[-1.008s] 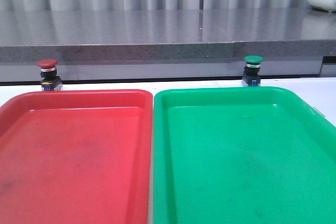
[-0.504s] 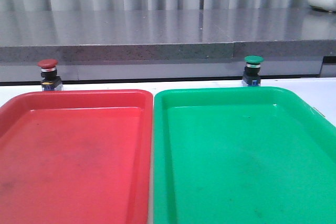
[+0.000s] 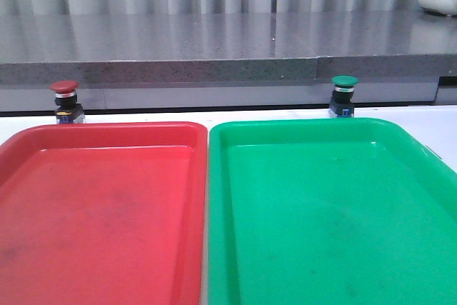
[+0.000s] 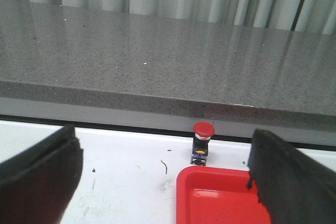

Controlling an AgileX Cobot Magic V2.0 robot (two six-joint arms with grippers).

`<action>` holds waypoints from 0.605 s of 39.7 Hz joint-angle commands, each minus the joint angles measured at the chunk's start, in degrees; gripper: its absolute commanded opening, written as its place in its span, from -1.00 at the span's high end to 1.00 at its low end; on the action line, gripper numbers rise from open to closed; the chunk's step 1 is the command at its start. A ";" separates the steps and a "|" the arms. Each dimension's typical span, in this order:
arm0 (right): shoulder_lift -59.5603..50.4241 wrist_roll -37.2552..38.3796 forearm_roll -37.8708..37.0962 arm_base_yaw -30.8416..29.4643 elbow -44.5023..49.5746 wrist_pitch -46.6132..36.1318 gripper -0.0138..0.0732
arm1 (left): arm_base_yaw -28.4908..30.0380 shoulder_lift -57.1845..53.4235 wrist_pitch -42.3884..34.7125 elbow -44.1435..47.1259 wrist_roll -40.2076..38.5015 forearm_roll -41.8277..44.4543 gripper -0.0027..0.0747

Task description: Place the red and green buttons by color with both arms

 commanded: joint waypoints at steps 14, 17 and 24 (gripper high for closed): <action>0.72 -0.17 0.29 -0.38 -2.13 -3.99 -0.81 | -1.28 34.47 2.43 -21.33 -0.52 -0.01 -0.53; 0.72 -0.17 0.29 -0.38 -2.13 -3.99 -0.81 | -3.51 42.34 4.80 -27.64 2.32 0.14 -0.53; 0.72 -0.17 0.29 -0.38 -2.13 -4.05 -0.81 | -7.45 57.11 12.01 -41.16 3.00 0.14 -0.53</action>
